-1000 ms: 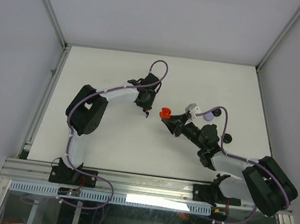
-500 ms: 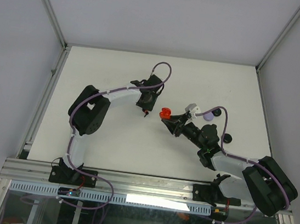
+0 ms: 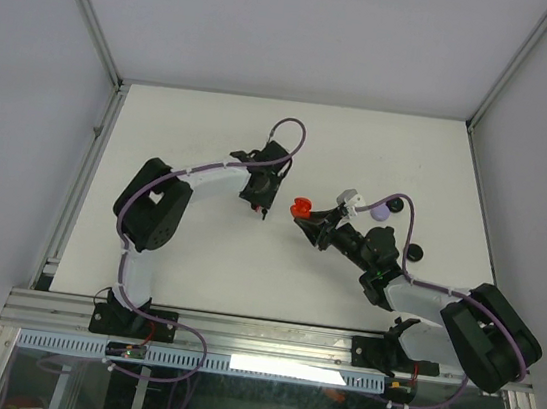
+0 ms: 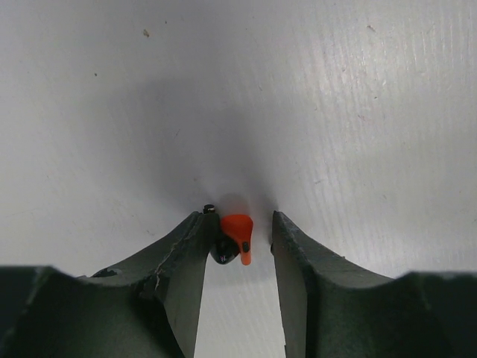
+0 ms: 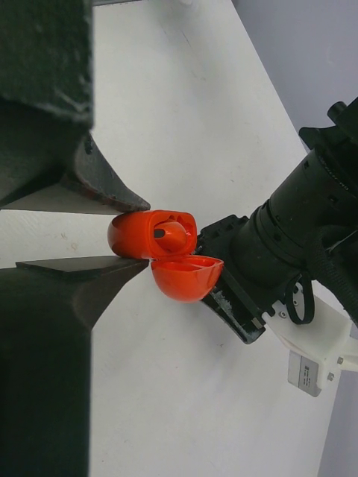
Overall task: Insert the wireless bluetooth earbuds into the charging case
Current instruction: Pick up the earbud from the center of the board.
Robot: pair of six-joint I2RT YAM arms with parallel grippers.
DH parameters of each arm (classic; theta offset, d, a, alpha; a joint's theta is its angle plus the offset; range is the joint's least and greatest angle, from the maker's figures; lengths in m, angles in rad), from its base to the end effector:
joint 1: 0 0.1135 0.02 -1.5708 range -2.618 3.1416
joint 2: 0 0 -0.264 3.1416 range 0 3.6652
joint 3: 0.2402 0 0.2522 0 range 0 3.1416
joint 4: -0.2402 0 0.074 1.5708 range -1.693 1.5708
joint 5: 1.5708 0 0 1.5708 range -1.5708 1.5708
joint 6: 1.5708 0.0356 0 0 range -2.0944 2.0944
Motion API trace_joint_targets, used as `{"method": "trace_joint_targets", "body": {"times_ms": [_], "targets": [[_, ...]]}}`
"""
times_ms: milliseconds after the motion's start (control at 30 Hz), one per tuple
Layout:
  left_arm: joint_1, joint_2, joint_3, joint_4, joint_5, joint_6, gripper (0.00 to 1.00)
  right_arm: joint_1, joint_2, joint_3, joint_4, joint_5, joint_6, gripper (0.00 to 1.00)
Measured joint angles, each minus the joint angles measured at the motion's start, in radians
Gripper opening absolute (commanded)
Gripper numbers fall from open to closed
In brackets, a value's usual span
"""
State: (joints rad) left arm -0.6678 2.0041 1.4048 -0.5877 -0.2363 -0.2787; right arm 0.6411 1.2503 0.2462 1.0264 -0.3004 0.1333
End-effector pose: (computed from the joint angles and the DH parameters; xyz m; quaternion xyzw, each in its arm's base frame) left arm 0.3252 -0.2459 0.1638 0.1664 0.9608 0.0167 0.2213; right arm 0.1756 0.1442 0.1920 -0.2772 0.6423 0.3638 0.6151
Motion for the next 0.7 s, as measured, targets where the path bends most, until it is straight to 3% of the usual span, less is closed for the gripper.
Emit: {"method": "trace_joint_targets", "body": {"times_ms": [467,700], "targets": [[0.000,-0.015,-0.020,-0.009,-0.008,-0.009,0.13,0.000,0.004,0.000,0.000,-0.001,0.001,0.00],[0.000,-0.041,-0.040,0.011,-0.021,-0.013,0.10,0.000,0.004,0.000,0.000,-0.001,0.000,0.00]]}}
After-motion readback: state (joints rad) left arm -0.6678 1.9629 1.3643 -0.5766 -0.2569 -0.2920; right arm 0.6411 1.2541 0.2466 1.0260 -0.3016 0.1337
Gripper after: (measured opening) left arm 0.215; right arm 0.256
